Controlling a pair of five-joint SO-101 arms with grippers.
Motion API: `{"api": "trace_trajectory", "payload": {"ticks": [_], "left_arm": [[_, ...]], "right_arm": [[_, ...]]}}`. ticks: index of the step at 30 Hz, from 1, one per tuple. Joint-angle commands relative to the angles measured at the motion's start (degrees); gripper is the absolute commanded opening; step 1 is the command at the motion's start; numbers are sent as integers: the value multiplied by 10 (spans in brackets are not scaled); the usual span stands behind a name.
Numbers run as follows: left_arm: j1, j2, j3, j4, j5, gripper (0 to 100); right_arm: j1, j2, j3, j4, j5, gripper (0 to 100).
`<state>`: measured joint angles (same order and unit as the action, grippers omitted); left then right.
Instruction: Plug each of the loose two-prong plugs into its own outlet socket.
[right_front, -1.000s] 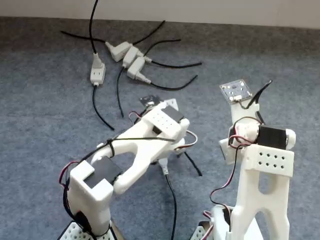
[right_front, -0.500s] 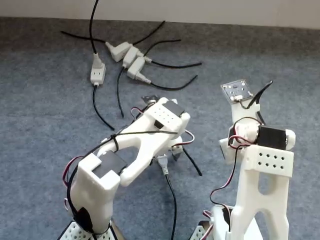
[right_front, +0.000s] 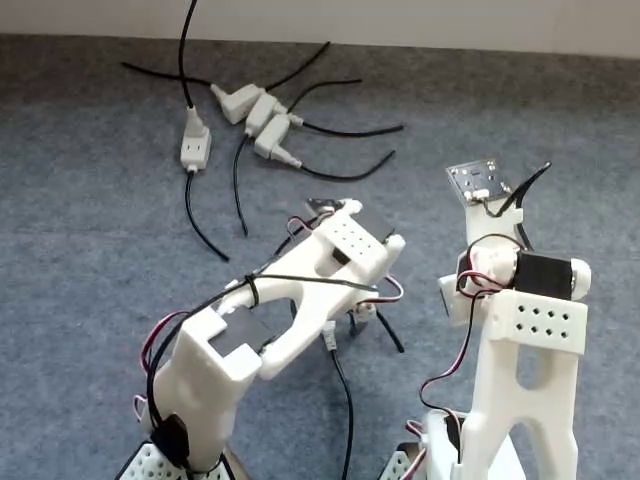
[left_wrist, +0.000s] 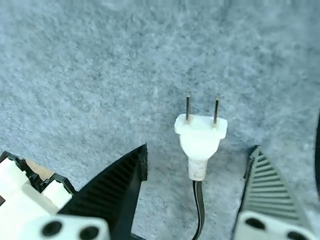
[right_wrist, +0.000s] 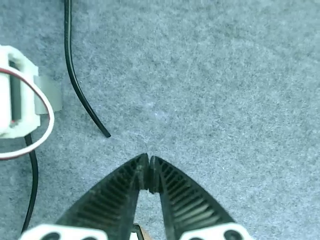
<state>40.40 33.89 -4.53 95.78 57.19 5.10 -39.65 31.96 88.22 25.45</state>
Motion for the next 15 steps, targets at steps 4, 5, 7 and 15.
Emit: {"api": "trace_trajectory", "payload": {"ticks": [4, 5, 7, 15], "left_arm": [[25, 10, 0, 12, -13, 298], [24, 12, 0, -3, -27, 298], [15, 14, 6, -27, -40, 298], [2, 29, 7, -43, -45, 298]], "right_arm": [[7, -17, -2, -3, -7, 9], [6, -17, -2, -3, -7, 9], [5, -17, -2, -3, -7, 9], [6, -17, -2, -3, -7, 9]]}}
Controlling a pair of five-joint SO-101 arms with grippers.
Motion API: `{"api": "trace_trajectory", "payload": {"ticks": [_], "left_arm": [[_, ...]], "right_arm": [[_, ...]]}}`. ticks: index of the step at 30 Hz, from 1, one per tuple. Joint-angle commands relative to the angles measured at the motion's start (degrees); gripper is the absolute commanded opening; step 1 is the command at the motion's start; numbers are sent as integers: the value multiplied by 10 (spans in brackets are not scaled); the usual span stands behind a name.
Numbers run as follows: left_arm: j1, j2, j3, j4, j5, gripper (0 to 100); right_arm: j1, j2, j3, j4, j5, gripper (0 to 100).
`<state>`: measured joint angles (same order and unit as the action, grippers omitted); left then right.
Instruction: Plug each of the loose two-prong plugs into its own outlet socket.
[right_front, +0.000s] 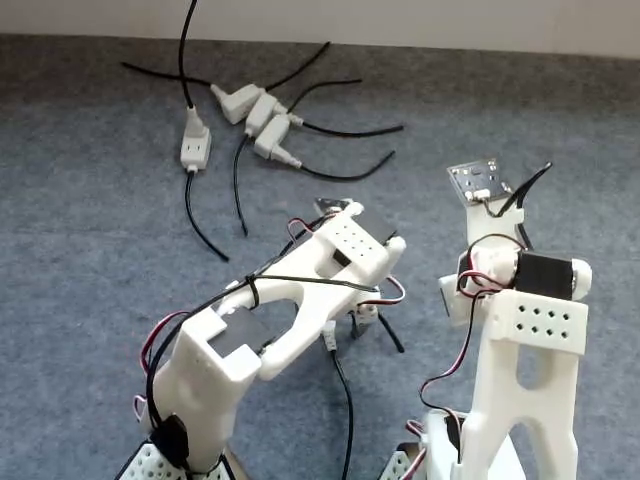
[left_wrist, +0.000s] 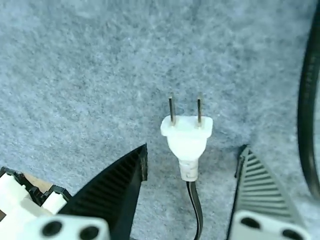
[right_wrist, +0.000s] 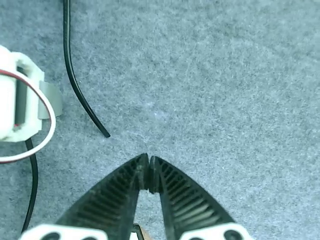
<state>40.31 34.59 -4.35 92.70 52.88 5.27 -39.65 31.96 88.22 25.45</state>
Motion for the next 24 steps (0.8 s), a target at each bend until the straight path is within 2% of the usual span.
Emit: {"api": "trace_trajectory", "payload": {"ticks": [1, 8, 12, 19, 24], "left_arm": [[3, 35, 3, -12, -2, 298], [-5, 90, -51, 13, -25, 289], [-9, 90, -54, 11, -66, 117], [-15, 90, -67, 16, -86, 86], [-22, 89, -90, 16, -91, 3]], "right_arm": [[4, -17, -2, -3, -7, 9], [2, -17, -2, 14, -7, 9], [3, -17, -2, 22, -7, 9], [5, -17, -3, 32, -7, 9], [5, -18, -4, 33, -7, 9]]}}
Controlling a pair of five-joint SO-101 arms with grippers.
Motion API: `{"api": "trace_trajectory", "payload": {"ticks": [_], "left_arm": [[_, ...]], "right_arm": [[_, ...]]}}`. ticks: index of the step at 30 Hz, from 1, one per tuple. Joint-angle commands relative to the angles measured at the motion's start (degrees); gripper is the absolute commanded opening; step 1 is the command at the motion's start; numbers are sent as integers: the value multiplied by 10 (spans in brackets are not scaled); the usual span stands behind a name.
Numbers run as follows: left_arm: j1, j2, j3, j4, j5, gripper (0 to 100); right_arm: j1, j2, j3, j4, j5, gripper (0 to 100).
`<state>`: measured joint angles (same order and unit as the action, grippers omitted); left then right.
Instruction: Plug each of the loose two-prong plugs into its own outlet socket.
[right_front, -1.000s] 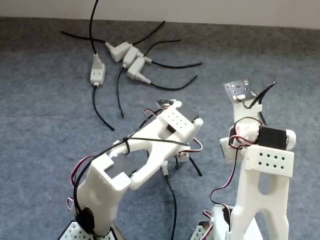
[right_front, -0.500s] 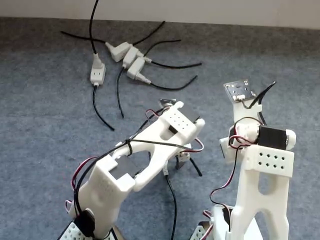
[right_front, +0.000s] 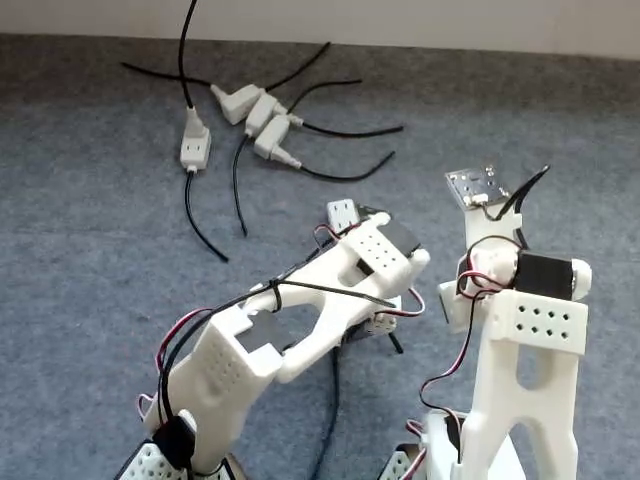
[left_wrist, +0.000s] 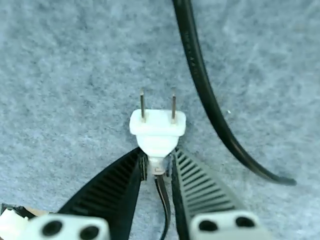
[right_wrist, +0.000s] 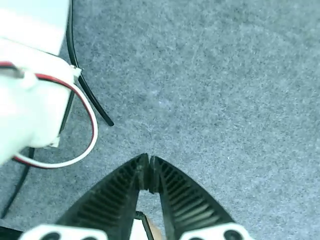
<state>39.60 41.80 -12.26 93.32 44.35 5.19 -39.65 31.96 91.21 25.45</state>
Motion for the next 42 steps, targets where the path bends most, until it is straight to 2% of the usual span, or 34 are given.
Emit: {"api": "trace_trajectory", "payload": {"ticks": [1, 16, 22, 26, 30, 35, 42], "left_arm": [[-18, 18, -20, 11, -18, 11], [-175, 14, -165, 11, -185, 5], [-232, 12, -283, 84, -251, 5], [-247, -43, -239, 84, -295, 5], [-245, -153, -175, 84, -324, 5], [-245, -284, -165, 84, -367, 5], [-233, -385, -136, 40, -367, 5]], "right_arm": [[6, -18, -4, 3, -7, 9], [3, -18, -7, 3, -8, 9], [3, -18, -7, 1, -8, 9], [3, -18, -6, 2, -8, 9], [3, -18, -5, -1, -8, 9], [2, -18, -8, -1, -8, 9], [2, -18, -4, -1, -9, 9]]}}
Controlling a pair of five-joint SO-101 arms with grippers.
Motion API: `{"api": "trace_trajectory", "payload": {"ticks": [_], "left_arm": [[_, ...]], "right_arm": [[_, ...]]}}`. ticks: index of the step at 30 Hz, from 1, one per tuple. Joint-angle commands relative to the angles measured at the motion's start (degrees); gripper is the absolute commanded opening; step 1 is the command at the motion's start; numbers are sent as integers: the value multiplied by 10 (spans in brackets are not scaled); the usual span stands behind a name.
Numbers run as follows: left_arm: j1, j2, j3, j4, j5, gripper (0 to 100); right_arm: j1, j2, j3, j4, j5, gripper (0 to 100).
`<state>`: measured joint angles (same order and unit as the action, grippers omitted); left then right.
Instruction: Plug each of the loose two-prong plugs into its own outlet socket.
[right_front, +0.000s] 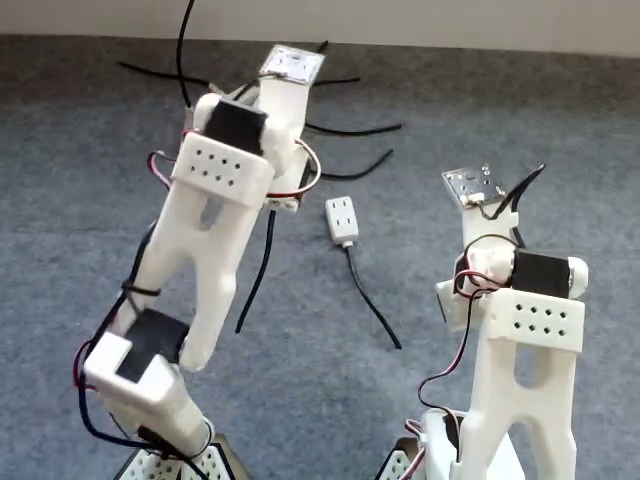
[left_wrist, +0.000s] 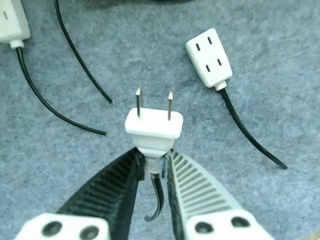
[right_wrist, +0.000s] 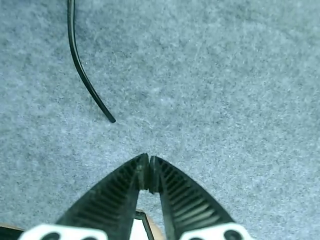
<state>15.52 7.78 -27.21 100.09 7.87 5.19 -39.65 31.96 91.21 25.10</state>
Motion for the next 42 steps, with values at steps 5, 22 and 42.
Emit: {"api": "trace_trajectory", "payload": {"ticks": [5, 22, 42], "left_arm": [[70, -102, 70, -62, -3, 5], [122, -591, 673, -569, 54, 5], [123, -741, 1091, -1120, 52, 5]], "right_arm": [[2, -18, -4, -1, -5, 9], [4, -18, -3, 0, -3, 9], [-191, -18, -233, -9, -5, 8]]}}
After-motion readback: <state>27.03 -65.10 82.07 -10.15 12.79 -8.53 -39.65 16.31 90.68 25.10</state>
